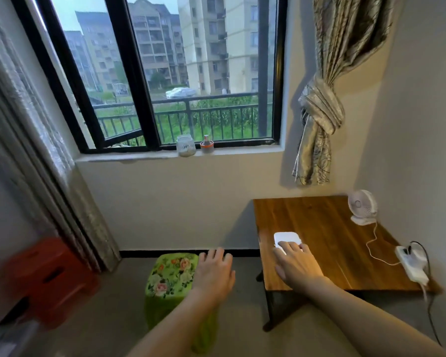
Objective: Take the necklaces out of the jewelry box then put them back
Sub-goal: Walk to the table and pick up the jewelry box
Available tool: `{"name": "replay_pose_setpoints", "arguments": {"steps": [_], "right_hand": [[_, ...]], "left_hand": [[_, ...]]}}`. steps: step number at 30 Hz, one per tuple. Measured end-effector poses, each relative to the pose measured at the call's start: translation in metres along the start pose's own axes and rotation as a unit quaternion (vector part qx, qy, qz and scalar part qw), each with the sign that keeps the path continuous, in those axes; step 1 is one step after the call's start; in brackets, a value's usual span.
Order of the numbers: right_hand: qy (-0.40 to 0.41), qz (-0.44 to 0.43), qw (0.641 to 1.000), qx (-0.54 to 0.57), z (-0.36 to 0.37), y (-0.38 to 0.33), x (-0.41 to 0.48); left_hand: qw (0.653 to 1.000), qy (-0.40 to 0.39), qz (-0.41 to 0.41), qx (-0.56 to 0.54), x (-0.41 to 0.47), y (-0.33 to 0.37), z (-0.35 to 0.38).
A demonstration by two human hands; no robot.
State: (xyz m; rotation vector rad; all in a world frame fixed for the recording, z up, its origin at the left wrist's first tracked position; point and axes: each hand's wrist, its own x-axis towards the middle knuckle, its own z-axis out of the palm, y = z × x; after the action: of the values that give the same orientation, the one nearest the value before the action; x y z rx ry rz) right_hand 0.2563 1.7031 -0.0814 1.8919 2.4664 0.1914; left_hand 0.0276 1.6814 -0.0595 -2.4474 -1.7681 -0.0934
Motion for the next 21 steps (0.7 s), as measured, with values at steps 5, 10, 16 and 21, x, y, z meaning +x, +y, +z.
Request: {"name": "replay_pose_setpoints", "arguments": {"steps": [5, 10, 16, 21], "right_hand": [[-0.015, -0.01, 1.0, 0.009, 0.012, 0.017, 0.092], [-0.033, 0.004, 0.999, 0.019, 0.038, 0.029, 0.177], [-0.06, 0.081, 0.994, 0.03, 0.079, 0.051, 0.265], [-0.096, 0.17, 0.979, 0.057, 0.096, 0.074, 0.302]], "left_hand": [[1.0, -0.009, -0.006, -0.018, 0.082, -0.032, 0.016], [0.999, -0.024, 0.023, -0.016, 0.167, -0.072, 0.052], [0.992, -0.045, 0.115, -0.004, 0.287, -0.113, 0.099], [0.975, -0.073, 0.211, -0.002, 0.382, -0.119, 0.117]]}}
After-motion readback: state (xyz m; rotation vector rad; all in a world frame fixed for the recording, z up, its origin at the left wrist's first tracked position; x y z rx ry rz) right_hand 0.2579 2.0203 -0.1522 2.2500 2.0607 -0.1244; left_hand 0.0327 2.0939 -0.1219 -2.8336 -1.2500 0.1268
